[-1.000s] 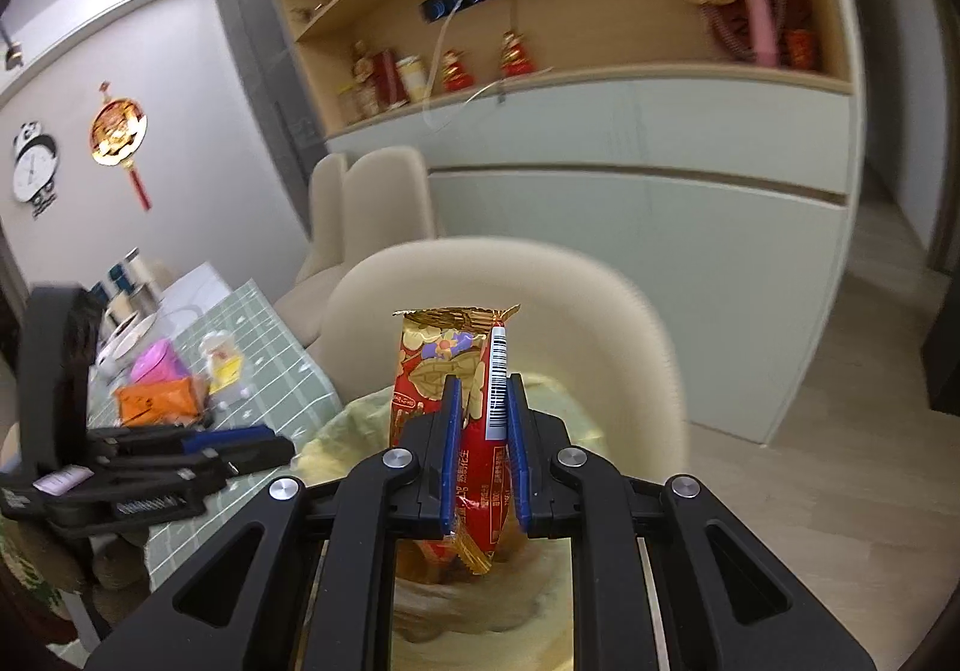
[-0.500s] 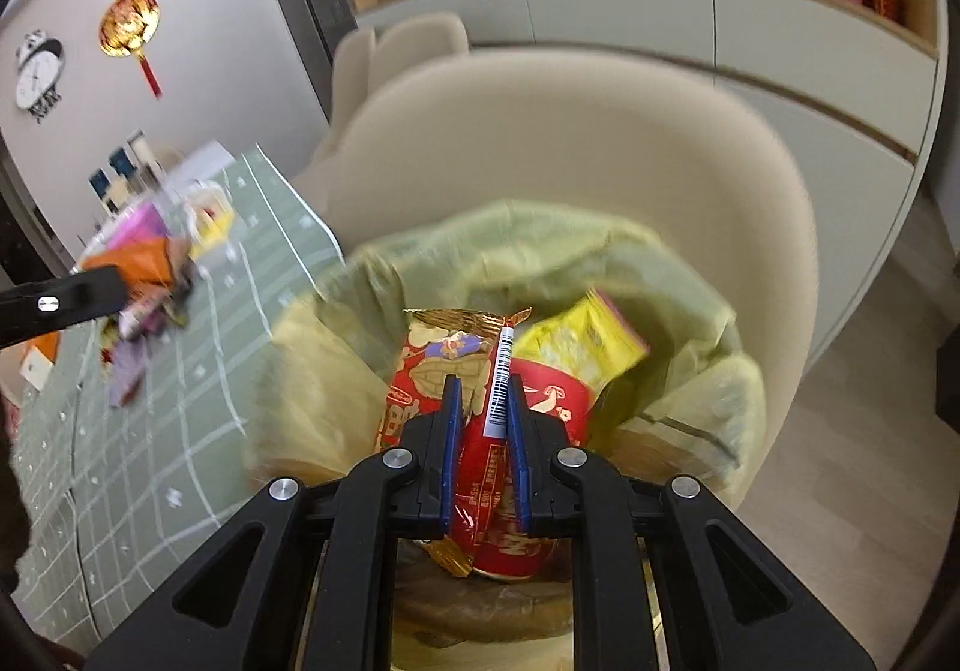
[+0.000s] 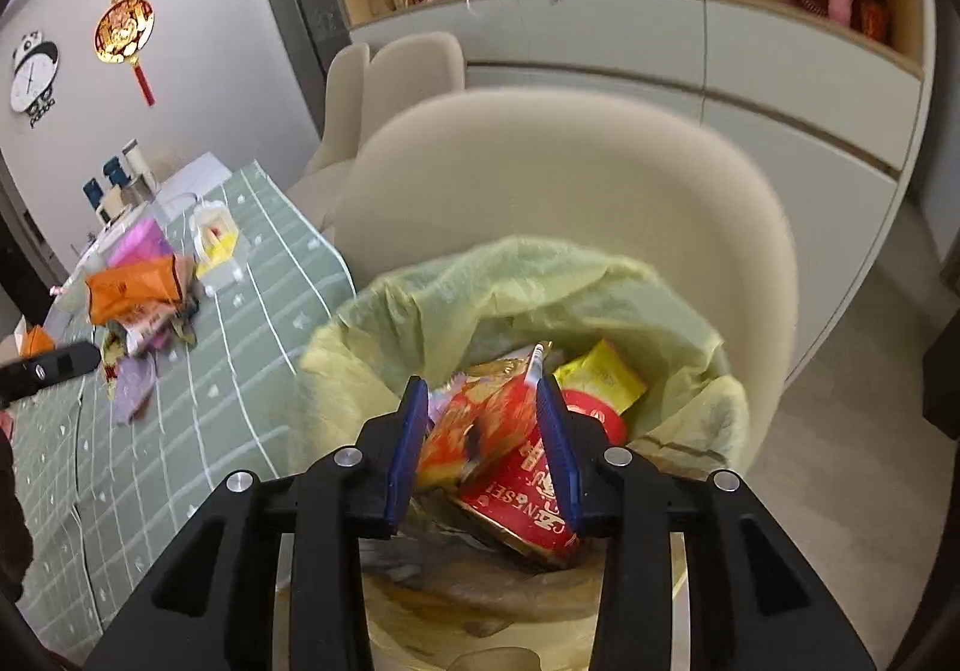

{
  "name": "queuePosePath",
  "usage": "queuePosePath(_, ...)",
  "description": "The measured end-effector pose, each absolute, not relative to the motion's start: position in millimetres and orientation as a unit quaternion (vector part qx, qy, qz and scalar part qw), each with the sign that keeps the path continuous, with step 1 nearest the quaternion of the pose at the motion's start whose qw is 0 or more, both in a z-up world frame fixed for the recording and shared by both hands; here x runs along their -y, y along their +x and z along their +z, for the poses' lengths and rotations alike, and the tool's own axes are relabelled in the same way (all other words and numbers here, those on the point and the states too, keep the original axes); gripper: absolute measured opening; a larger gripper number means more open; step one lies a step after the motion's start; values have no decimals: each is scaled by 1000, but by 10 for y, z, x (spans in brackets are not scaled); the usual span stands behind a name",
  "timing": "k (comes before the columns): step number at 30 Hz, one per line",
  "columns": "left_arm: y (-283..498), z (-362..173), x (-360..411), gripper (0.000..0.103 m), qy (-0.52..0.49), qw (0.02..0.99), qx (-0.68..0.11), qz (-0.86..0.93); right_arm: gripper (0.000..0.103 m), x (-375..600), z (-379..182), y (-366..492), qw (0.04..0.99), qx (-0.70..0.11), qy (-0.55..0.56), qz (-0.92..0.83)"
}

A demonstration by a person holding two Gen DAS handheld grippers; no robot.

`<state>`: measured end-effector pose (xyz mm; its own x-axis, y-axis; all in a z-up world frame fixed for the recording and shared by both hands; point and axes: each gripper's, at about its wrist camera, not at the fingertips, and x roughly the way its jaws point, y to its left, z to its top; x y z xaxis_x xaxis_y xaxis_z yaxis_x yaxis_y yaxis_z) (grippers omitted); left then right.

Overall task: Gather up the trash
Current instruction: 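Move both open grippers back over the remaining trash on the table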

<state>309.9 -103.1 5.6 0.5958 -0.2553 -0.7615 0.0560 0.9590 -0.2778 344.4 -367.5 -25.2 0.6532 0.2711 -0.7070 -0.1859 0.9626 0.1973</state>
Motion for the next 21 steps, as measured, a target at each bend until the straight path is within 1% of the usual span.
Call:
queuePosePath(3, 3006, 94, 769, 46, -116, 891, -433, -74, 37, 3619, -33, 3310, 919, -368, 70, 123)
queuePosePath(5, 2937, 120, 533, 46, -121, 895, -426, -58, 46, 3505, 76, 3247, 924, -351, 71, 130)
queuePosePath(6, 2907, 131, 420, 46, -124, 897, -421, -49, 47, 3432, 120, 3226, 926, -346, 71, 133)
queuePosePath(8, 2839, 149, 139, 50, -137, 901, -411, -27, 47, 3268, 185, 3178, 925, -343, 74, 147)
queuePosePath(14, 2737, 144, -632, 52, -162, 906, -391, 17, 47, 2660, 243, 3101, 913, -362, 38, 184)
queuePosePath(17, 2711, 108, -939, 53, -171, 906, -386, 25, 47, 2396, 199, 3081, 904, -377, 30, 198)
queuePosePath(21, 2766, 94, -1156, 55, -184, 906, -381, 10, 47, 2063, 101, 3024, 902, -387, 2, 192)
